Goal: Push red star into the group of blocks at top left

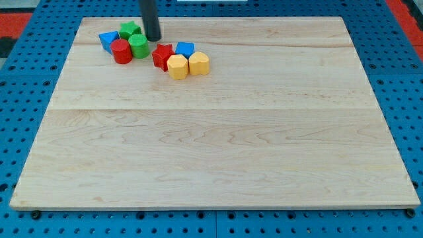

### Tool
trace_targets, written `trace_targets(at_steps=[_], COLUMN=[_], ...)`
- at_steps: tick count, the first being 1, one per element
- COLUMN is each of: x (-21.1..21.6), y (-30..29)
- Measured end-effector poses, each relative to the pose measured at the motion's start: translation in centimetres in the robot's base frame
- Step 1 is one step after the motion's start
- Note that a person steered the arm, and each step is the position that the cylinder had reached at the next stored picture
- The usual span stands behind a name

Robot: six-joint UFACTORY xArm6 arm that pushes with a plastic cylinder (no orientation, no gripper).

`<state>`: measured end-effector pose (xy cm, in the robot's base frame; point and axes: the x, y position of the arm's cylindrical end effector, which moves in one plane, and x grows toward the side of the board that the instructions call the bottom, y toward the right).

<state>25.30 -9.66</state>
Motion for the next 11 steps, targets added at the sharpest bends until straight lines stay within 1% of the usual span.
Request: trace_targets(at_steps=[1, 2, 3, 5, 6, 7, 8, 9, 10, 11], x=[-2.2, 3.2, 6.7, 7.2, 6.6, 6.0, 6.0, 7.6, 6.3, 3.1], y=[11.4, 16.7, 14.7, 2.6, -0.7, -2.1, -2.2, -0.1, 4.7, 6.6])
